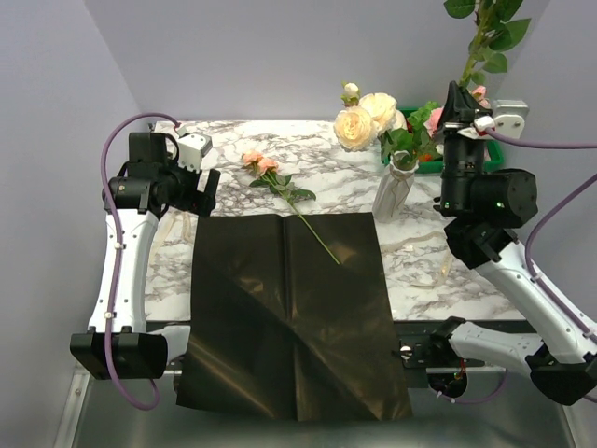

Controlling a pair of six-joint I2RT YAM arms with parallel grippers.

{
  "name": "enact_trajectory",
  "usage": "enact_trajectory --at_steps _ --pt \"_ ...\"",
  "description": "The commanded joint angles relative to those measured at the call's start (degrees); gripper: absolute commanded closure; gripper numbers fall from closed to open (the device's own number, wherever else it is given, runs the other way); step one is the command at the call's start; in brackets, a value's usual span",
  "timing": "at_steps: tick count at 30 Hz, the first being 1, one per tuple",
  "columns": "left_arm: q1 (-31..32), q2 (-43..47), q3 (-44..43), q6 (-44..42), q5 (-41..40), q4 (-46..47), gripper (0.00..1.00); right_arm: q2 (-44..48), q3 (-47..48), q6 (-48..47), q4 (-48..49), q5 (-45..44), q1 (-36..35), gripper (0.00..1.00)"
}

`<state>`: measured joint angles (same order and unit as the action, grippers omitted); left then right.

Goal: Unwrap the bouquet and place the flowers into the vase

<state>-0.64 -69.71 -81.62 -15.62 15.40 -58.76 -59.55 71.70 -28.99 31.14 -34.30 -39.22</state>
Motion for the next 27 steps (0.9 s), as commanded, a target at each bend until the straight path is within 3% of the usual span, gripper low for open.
enact_trajectory --at_steps 1,6,15,27 --pt "-0.32 -0.6 0.06 -1.17 0.86 1.11 0.01 -0.39 -5.75 9.65 4.79 11.09 5.38 0.99" --pt "-0.32 -1.65 0.06 -1.87 1.13 1.63 0.01 -2.67 -9.3 12.91 12.53 16.19 10.13 0.99" --pt "-0.85 -4.02 -0.11 -2.84 1.21 2.25 0.01 -10.75 -9.56 11.68 20.27 17.25 13.12 0.99" --pt "-1.64 -6.14 -0.47 -3.28 1.92 2.78 0.01 -14.28 -13.86 9.31 23.97 17.17 14.44 0.99"
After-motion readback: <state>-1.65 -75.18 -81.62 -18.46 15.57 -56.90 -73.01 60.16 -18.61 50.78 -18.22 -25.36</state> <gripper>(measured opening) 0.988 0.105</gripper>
